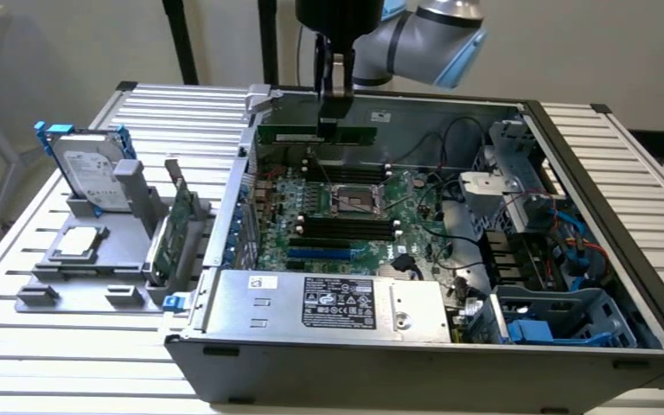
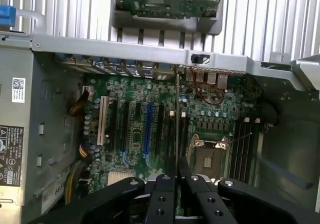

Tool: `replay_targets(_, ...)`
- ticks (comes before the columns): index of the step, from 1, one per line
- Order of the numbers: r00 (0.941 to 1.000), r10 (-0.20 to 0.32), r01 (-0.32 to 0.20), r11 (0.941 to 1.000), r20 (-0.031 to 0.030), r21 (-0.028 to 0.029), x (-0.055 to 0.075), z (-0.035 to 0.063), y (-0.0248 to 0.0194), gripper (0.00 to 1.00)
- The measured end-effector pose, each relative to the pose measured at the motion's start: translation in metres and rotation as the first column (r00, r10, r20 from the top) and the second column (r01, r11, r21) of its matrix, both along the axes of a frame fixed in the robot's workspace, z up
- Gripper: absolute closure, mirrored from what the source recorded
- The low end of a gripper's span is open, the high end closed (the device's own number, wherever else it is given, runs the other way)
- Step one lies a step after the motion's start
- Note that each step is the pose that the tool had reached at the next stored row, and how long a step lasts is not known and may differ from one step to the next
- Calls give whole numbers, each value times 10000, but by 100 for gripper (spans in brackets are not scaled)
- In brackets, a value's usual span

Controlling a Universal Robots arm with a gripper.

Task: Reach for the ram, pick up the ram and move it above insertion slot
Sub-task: 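Pick up the ram and move it above insertion slot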

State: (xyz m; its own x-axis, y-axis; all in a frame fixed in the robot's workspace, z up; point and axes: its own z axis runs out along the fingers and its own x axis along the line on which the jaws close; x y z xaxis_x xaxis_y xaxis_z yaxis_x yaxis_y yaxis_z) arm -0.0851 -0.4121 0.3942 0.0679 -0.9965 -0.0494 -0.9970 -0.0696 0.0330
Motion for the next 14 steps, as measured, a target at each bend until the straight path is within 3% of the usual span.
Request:
replay_targets(6,10000,-1,1,10000,0,0,128,-11,153,87)
replay_targets(9,10000,-31,31,10000,0,1,187,-23,190,87)
replay_targets(14,9996,-285,285,9996,1,1,254,-43,215,87)
